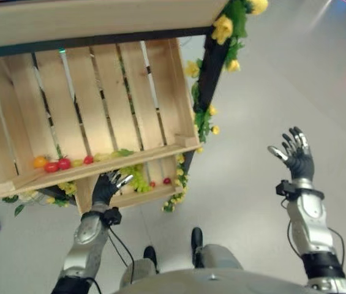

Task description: Pick up the fruits from the basket on one side to the basket on the other side

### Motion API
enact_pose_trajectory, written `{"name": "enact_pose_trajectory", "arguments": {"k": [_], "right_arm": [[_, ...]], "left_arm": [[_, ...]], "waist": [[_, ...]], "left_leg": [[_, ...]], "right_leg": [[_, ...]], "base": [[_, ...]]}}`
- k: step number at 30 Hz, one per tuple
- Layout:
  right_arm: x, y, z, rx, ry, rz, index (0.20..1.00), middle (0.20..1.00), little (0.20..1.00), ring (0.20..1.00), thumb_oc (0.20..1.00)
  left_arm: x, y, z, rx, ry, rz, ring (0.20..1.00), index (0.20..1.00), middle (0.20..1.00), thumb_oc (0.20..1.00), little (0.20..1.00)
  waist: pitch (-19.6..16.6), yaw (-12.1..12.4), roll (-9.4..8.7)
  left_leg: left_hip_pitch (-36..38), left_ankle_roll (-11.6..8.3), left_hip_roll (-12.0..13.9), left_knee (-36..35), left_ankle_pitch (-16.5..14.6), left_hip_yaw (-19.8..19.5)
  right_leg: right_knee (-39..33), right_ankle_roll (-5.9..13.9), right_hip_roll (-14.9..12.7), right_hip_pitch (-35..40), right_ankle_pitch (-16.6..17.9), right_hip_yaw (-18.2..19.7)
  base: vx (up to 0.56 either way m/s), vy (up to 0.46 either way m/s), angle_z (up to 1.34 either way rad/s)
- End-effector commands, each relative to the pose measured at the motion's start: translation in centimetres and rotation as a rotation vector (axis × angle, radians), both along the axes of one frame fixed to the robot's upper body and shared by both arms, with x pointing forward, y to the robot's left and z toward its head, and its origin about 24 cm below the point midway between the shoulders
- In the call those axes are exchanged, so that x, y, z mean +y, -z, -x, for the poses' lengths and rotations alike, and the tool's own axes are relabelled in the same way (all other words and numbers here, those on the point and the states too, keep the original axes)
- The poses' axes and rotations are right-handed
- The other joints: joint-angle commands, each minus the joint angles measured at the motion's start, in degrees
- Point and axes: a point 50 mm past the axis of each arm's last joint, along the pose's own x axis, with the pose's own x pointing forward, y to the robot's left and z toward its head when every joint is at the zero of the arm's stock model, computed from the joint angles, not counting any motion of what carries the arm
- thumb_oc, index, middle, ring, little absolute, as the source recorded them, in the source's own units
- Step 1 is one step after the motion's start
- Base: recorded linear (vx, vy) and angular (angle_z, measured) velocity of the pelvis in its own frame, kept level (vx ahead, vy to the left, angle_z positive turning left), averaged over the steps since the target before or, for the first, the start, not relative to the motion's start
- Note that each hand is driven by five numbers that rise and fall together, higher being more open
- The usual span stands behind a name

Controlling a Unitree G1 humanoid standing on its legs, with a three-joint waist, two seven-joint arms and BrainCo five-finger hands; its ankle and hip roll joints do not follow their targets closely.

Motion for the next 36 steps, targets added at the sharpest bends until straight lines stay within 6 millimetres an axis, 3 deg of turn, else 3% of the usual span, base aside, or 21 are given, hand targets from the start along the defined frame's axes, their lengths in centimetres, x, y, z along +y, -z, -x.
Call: {"name": "enact_pose_trajectory", "arguments": {"k": [1, 4, 6, 7, 9, 10, 12, 13, 14, 18, 21, 27, 29, 30, 31, 33, 35, 36], "right_arm": [[0.7, -3.8, -1.4, -0.173, -0.040, 0.068, 1.000, 1.000, 1.000, 1.000, 1.000], [1.6, -3.4, -1.4, -0.160, -0.082, 0.050, 1.000, 1.000, 1.000, 1.000, 1.000], [1.8, -3.1, -1.3, -0.143, -0.100, 0.062, 1.000, 1.000, 1.000, 1.000, 1.000], [1.8, -3.0, -1.2, -0.137, -0.104, 0.065, 1.000, 1.000, 1.000, 1.000, 1.000], [1.9, -3.0, -1.3, -0.137, -0.103, 0.068, 1.000, 1.000, 1.000, 1.000, 1.000], [2.0, -3.2, -1.4, -0.142, -0.112, 0.070, 1.000, 1.000, 1.000, 1.000, 1.000], [2.2, -3.3, -1.7, -0.145, -0.120, 0.062, 1.000, 1.000, 1.000, 1.000, 1.000], [2.2, -3.4, -1.7, -0.142, -0.132, 0.076, 1.000, 1.000, 1.000, 1.000, 1.000], [2.2, -3.4, -1.7, -0.141, -0.132, 0.077, 1.000, 1.000, 1.000, 1.000, 1.000], [1.5, -3.2, -1.0, -0.122, -0.126, 0.097, 1.000, 1.000, 1.000, 1.000, 1.000], [0.9, -3.4, -0.7, -0.127, -0.119, 0.114, 1.000, 1.000, 1.000, 1.000, 1.000], [-0.2, -3.7, -0.1, -0.138, -0.071, 0.125, 1.000, 1.000, 1.000, 1.000, 1.000], [-0.4, -3.9, -0.1, -0.147, -0.066, 0.137, 1.000, 1.000, 1.000, 1.000, 1.000], [0.0, -4.0, -0.4, -0.149, -0.090, 0.135, 1.000, 1.000, 1.000, 1.000, 1.000], [0.0, -4.0, -0.4, -0.150, -0.091, 0.134, 1.000, 1.000, 1.000, 1.000, 1.000], [0.2, -4.0, -0.7, -0.154, -0.104, 0.121, 1.000, 1.000, 1.000, 1.000, 1.000], [0.4, -3.9, -0.8, -0.159, -0.107, 0.105, 1.000, 1.000, 1.000, 1.000, 1.000], [0.4, -3.7, -0.8, -0.152, -0.106, 0.102, 1.000, 1.000, 1.000, 1.000, 1.000]], "left_arm": [[-0.7, -11.5, -4.9, -0.588, 0.084, -0.157, 1.000, 1.000, 1.000, 1.000, 1.000], [-0.2, -11.3, -4.6, -0.569, 0.067, -0.200, 1.000, 1.000, 1.000, 1.000, 1.000], [0.2, -10.9, -4.1, -0.555, 0.044, -0.198, 1.000, 1.000, 1.000, 1.000, 1.000], [0.5, -10.7, -3.7, -0.549, 0.026, -0.197, 1.000, 1.000, 1.000, 1.000, 1.000], [0.6, -10.8, -3.6, -0.551, 0.016, -0.194, 1.000, 1.000, 1.000, 1.000, 1.000], [0.8, -10.7, -3.6, -0.546, 0.006, -0.187, 1.000, 1.000, 1.000, 1.000, 1.000], [0.9, -10.4, -3.4, -0.539, -0.014, -0.177, 1.000, 1.000, 1.000, 1.000, 1.000], [1.0, -10.0, -3.1, -0.524, -0.033, -0.152, 1.000, 1.000, 1.000, 1.000, 1.000], [1.0, -9.9, -3.1, -0.523, -0.033, -0.151, 1.000, 1.000, 1.000, 1.000, 1.000], [0.7, -8.9, -2.9, -0.483, -0.034, -0.122, 1.000, 1.000, 1.000, 1.000, 1.000], [0.5, -8.3, -2.7, -0.458, -0.023, -0.107, 1.000, 1.000, 1.000, 1.000, 1.000], [-0.2, -7.7, -2.5, -0.436, 0.010, -0.094, 1.000, 1.000, 1.000, 1.000, 1.000], [-0.3, -8.0, -2.6, -0.449, 0.017, -0.103, 1.000, 1.000, 1.000, 1.000, 1.000], [0.0, -8.2, -2.4, -0.456, 0.014, -0.124, 1.000, 1.000, 1.000, 1.000, 1.000], [0.0, -8.2, -2.4, -0.456, 0.013, -0.125, 1.000, 1.000, 1.000, 1.000, 1.000], [0.2, -8.3, -2.3, -0.461, 0.003, -0.117, 1.000, 1.000, 1.000, 1.000, 1.000], [0.3, -8.6, -2.3, -0.473, -0.001, -0.109, 1.000, 1.000, 1.000, 1.000, 1.000], [0.4, -8.5, -2.2, -0.471, -0.005, -0.106, 1.000, 1.000, 1.000, 1.000, 1.000]], "waist": [[1.2, -1.5, 0.50], [0.0, 1.2, 1.51], [-1.6, 2.6, 1.61], [-2.8, 4.0, 0.58], [-3.4, 5.2, 0.24], [-3.6, 6.0, -0.36], [-3.8, 7.3, -0.24], [-3.6, 8.3, 0.13], [-3.6, 8.3, 0.22], [-2.0, 7.7, 2.02], [-0.5, 7.2, 2.91], [1.2, 5.9, 3.90], [1.8, 5.4, 3.28], [2.0, 5.5, 1.25], [1.9, 5.4, 1.38], [1.6, 5.6, -0.03], [1.1, 5.5, 0.17], [0.4, 5.4, 0.87]], "left_leg": [[-2.6, -0.14, -0.6, 5.4, -5.4, -1.3], [-4.6, 1.08, -0.4, 3.5, -2.5, 0.8], [-5.8, 1.58, -0.2, 2.4, -1.0, 1.7], [-7.9, 1.67, -0.7, 3.7, -0.7, 2.4], [-9.9, 1.46, 0.1, 5.2, -0.4, 3.3], [-10.9, 1.24, 0.4, 6.1, -0.2, 3.5], [-12.2, 0.38, 2.1, 6.7, 1.2, 4.5], [-13.3, -0.99, 3.4, 7.1, 3.2, 4.8], [-13.2, -1.10, 3.5, 7.0, 3.3, 4.8], [-13.9, -4.33, 5.1, 3.8, 10.3, 1.1], [-13.6, -5.69, 5.4, 1.1, 13.1, -0.9], [-13.4, -7.88, 6.3, -0.5, 14.9, 1.4], [-13.1, -7.78, 6.8, 1.9, 13.6, 2.3], [-12.8, -6.10, 5.2, 11.6, 7.3, -2.3], [-13.3, -6.03, 5.4, 12.1, 7.2, -2.5], [-12.9, -4.99, 3.0, 20.3, -0.1, -7.8], [-10.1, -4.47, 2.2, 22.2, -2.8, -11.4], [-6.8, -4.25, 2.1, 18.8, -4.0, -12.6]], "right_leg": [[8.5, 3.41, -5.8, -1.7, -3.6, 0.4], [19.4, 0.04, -3.5, 2.2, -13.3, -5.3], [25.7, -0.52, -1.8, 5.5, -16.1, -5.3], [25.6, -0.61, -0.9, 9.0, -16.3, -4.2], [21.9, -1.03, -1.1, 11.1, -16.1, -4.9], [18.0, -1.59, -1.6, 13.0, -19.2, -5.8], [14.3, -2.55, -1.2, 13.4, -21.3, -7.1], [10.3, -3.29, -0.6, 15.1, -23.2, -8.0], [10.0, -3.40, -0.5, 15.3, -23.0, -8.0], [7.3, -6.41, 3.9, 16.3, -23.8, -7.5], [6.3, -7.25, 5.5, 16.8, -23.4, -8.4], [3.7, -7.89, 6.8, 17.7, -21.7, -12.0], [3.7, -7.86, 6.0, 16.9, -20.4, -12.7], [3.8, -7.84, 4.1, 15.6, -18.9, -12.1], [3.7, -7.85, 4.3, 15.4, -18.7, -12.2], [4.3, -7.76, 2.5, 14.0, -18.0, -11.4], [4.7, -7.50, 2.3, 13.4, -17.8, -11.1], [5.2, -7.28, 2.7, 13.1, -18.2, -10.8]], "base": [[-0.22, 0.150, -0.75], [-0.24, 0.166, -0.38], [-0.20, 0.007, -0.54], [-0.15, -0.061, -0.54], [-0.17, -0.118, -0.37], [-0.21, -0.159, -0.34], [-0.26, -0.205, -0.54], [-0.24, -0.211, -0.60], [-0.23, -0.212, -0.45], [-0.19, -0.190, 0.10], [-0.13, -0.149, 0.30], [-0.13, -0.102, 0.40], [-0.23, -0.040, 0.39], [-0.20, -0.035, 0.19], [-0.19, -0.034, 0.06], [-0.09, 0.019, -0.12], [-0.03, 0.087, -0.10], [0.05, 0.153, -0.18]]}}
